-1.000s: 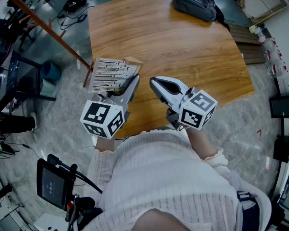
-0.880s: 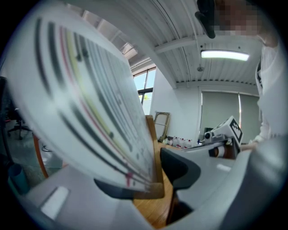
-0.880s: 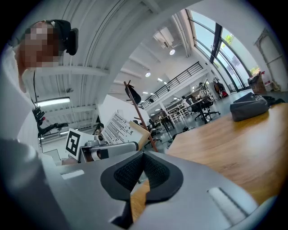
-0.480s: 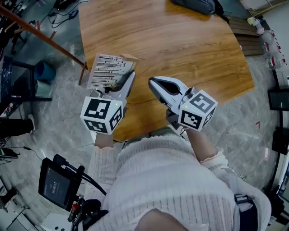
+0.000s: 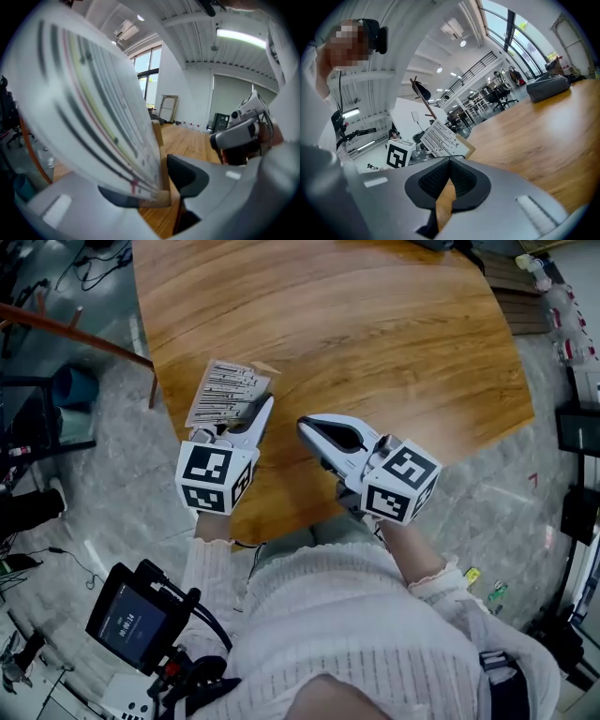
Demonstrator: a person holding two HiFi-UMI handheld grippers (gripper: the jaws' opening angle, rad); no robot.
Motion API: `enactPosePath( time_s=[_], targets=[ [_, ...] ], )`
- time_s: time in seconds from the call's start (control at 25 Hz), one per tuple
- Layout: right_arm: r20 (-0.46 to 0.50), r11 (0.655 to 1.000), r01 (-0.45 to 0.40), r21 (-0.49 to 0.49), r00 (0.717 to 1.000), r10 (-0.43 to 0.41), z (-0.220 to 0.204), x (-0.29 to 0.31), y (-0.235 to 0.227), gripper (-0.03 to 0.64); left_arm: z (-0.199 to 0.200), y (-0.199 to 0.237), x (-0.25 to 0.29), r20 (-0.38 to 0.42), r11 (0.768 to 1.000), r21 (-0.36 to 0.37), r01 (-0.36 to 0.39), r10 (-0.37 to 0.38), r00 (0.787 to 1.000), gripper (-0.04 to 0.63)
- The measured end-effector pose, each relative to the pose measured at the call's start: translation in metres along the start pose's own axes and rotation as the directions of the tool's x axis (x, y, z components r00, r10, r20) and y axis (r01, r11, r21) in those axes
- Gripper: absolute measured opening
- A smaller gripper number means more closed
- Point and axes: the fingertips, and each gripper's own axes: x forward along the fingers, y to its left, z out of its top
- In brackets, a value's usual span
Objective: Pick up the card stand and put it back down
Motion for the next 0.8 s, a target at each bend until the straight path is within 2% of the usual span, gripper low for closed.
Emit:
enactPosePath(
  time_s=[0.16, 0.4, 0.68, 0.8],
  targets=[
    [-0.033, 0.999, 0.019, 0.028, 0.999, -0.018, -0.010, -0.005, -0.002, 0.000, -0.018, -0.003, 0.005, -0.033, 1.000, -0.002, 0.009, -0.009, 0.999, 0.190],
    [-0.069, 0.996, 0.041, 0.076, 0.997, -0.036, -0.029, 0.009, -0.035, 0.000, -0.052, 0.012, 0.042, -0.119, 0.998, 0.062, 0.010, -0.002, 0.993, 0.190],
    [-0.091, 0.993, 0.053, 0.106, 0.995, -0.043, -0.045, 0.012, -0.047, 0.000, -0.075, 0.018, 0.055, -0.181, 0.995, 0.094, 0.026, -0.008, 0.983, 0.190],
    [-0.094, 0.992, 0.061, 0.109, 0.994, -0.051, -0.049, 0.011, -0.045, 0.000, -0.082, 0.019, 0.053, -0.212, 0.990, 0.137, 0.017, 0.013, 0.977, 0.190]
  ],
)
